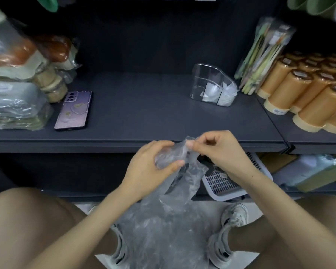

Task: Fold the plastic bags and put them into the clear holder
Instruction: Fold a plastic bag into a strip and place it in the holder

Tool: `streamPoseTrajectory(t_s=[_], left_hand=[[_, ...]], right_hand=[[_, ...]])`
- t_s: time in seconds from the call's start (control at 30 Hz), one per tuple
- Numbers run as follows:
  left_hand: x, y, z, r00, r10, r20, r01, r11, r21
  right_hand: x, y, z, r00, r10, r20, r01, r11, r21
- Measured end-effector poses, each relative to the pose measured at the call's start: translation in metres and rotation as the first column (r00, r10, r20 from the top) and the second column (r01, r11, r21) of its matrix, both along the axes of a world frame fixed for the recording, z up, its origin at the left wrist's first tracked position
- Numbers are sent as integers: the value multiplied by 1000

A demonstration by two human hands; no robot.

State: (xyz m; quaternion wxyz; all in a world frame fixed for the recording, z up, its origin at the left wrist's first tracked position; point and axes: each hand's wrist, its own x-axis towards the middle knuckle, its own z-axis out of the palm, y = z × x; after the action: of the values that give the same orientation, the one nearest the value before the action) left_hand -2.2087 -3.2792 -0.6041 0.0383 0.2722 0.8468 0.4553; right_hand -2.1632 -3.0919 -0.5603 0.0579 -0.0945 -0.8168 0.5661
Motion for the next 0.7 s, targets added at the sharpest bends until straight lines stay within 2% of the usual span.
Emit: streamPoseTrajectory(t_s=[0.13, 0.27, 0.43, 0.5, 0.57, 0.63, 0.7], left_hand=[[-4, 4, 15, 992, 6, 129, -28, 985, 168], [-13, 5, 33, 940, -27, 341, -102, 929, 356], [-34, 3, 43, 909, -138, 393, -41, 910, 413], [-45, -1, 47, 869, -190, 457, -35, 898, 440], [-58, -6, 49, 841, -193, 505, -80, 879, 470], [-68, -10, 51, 899, -73, 432, -121, 906, 405], [-64, -10, 55, 968, 45, 246, -122, 944, 307]], right_hand=[[-7, 8, 16, 999, -17, -39, 15, 999, -50], [-10, 22, 26, 994, -55, -89, 57, 998, 14], [-10, 32, 36, 989, 147, -10, -148, 989, -29], [-13, 30, 35, 995, 98, -34, -96, 995, 36], [-18, 27, 36, 994, -10, -105, 23, 991, 128], [-25, 26, 39, 980, -110, -168, 137, 978, 158], [-35, 24, 43, 965, -175, -195, 206, 966, 156]])
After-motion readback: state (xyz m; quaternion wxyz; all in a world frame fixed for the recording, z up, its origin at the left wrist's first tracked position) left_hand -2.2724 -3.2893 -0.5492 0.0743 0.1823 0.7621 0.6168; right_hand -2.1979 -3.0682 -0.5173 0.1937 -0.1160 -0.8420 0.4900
